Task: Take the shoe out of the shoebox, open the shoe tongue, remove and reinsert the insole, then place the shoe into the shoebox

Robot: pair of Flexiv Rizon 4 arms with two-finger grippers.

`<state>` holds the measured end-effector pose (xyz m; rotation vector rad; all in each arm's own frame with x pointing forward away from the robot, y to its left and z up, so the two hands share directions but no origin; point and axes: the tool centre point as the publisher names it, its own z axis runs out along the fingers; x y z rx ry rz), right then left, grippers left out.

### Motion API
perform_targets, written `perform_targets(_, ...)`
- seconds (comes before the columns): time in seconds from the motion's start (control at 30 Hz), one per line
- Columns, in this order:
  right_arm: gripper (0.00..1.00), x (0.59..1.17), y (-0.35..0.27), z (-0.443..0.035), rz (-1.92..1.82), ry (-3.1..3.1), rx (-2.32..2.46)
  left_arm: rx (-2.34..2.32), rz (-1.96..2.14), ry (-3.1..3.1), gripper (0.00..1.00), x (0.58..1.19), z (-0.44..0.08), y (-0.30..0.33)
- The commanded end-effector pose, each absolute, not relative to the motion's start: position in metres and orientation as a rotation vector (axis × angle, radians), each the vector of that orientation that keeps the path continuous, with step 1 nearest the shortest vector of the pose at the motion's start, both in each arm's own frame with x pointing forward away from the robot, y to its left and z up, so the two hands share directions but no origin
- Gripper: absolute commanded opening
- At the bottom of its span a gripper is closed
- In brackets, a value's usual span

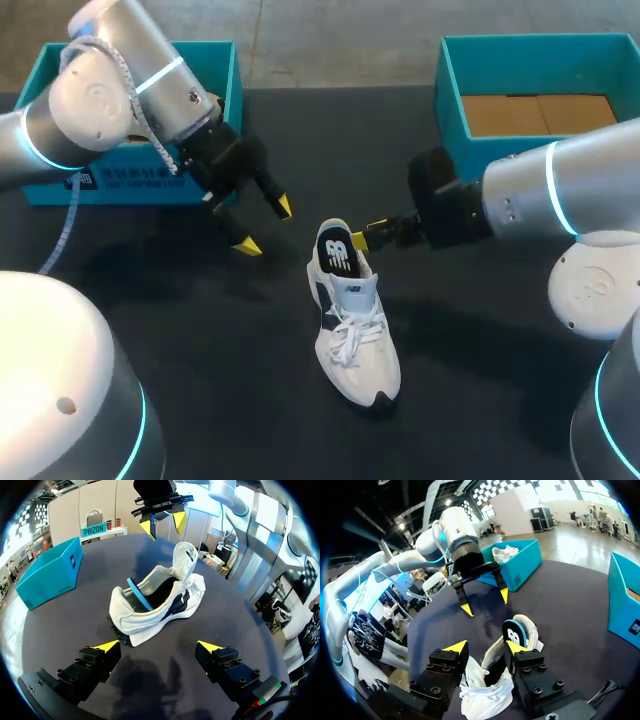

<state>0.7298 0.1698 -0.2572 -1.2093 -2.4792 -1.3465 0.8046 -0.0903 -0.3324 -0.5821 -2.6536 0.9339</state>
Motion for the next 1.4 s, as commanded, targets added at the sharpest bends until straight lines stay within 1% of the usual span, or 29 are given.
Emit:
perform_targets(0.03, 0.45, 0.728, 0.178, -0.255, -1.246, -2.574, -1.328, -0.570, 0.882, -2.686, 1.00, 0.802, -0.322, -0.080)
perform_targets(0.1, 0.43, 0.727, 0.179, -0.256, -1.222, -2.590, -1.347, -0.562, 0.855, -2.700, 1.00, 0.803, -0.320, -0.077)
perform_targets(0.13, 0.39, 0.726, 0.179, -0.256, -1.217, -2.596, -1.359, -0.558, 0.849, -2.706, 1.00, 0.803, -0.319, -0.075)
perform_targets(0.2, 0.27, 0.725, 0.180, -0.255, -1.204, -2.601, -1.373, -0.552, 0.821, -2.722, 1.00, 0.803, -0.315, -0.071)
perform_targets(0.23, 0.25, 0.725, 0.180, -0.255, -1.204, -2.601, -1.376, -0.550, 0.810, -2.728, 1.00, 0.804, -0.314, -0.069)
perform_targets(0.27, 0.20, 0.724, 0.180, -0.255, -1.203, -2.601, -1.382, -0.545, 0.800, -2.735, 1.00, 0.804, -0.312, -0.067)
perform_targets(0.33, 0.04, 0.724, 0.180, -0.254, -1.167, -2.615, -1.417, -0.533, 0.784, -2.749, 1.00, 0.806, -0.309, -0.064)
perform_targets(0.37, 0.00, 0.724, 0.181, -0.254, -1.155, -2.622, -1.431, -0.528, 0.777, -2.751, 1.00, 0.807, -0.307, -0.063)
perform_targets(0.53, 0.00, 0.723, 0.186, -0.256, -1.073, -2.644, -1.517, -0.502, 0.735, -2.760, 1.00, 0.809, -0.301, -0.056)
perform_targets(0.63, 0.00, 0.722, 0.188, -0.256, -1.005, -2.682, -1.650, -0.504, 0.693, -2.776, 1.00, 0.810, -0.300, -0.054)
perform_targets(1.13, 0.00, 0.722, 0.188, -0.256, -1.005, -2.682, -1.650, -0.504, 0.693, -2.776, 1.00, 0.810, -0.300, -0.054)
perform_targets(1.4, 0.00, 0.725, 0.195, -0.259, -0.986, -2.688, -1.767, -0.312, 0.698, -2.859, 1.00, 0.808, -0.289, -0.043)
